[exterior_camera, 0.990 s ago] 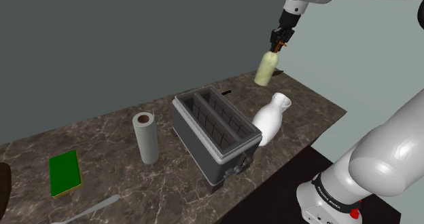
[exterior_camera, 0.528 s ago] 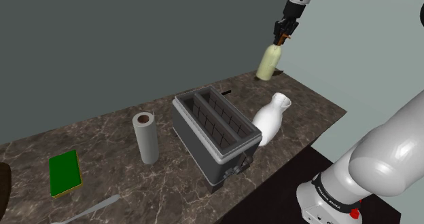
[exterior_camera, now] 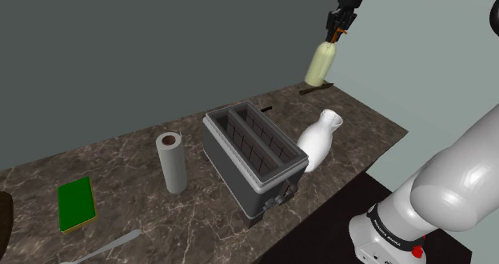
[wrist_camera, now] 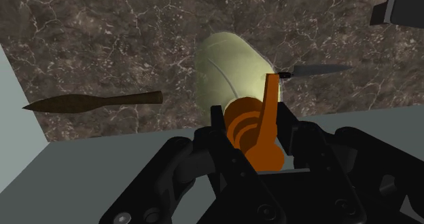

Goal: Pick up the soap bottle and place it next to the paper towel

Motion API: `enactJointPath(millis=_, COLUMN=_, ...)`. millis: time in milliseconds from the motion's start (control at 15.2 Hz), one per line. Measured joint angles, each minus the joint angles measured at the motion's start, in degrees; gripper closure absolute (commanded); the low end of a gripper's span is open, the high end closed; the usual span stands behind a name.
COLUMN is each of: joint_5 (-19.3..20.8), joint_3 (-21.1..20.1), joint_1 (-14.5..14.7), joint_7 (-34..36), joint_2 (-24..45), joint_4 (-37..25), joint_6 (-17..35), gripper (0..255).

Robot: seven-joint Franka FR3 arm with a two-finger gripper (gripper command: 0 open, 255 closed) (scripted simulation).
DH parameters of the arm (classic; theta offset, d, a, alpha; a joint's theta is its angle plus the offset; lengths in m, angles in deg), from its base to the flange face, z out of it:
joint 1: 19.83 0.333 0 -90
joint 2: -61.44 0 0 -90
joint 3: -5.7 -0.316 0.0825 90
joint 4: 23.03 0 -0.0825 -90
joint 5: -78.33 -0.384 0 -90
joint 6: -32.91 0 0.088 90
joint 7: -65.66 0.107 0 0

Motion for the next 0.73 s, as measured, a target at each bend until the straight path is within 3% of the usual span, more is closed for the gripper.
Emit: enactJointPath(millis=726, joint_5=-1.0, joint_3=0.4, joint_1=-0.5, joint_7=-0.5, joint_2=2.6, joint_4=-11.6, joint_6=-9.3, gripper=255)
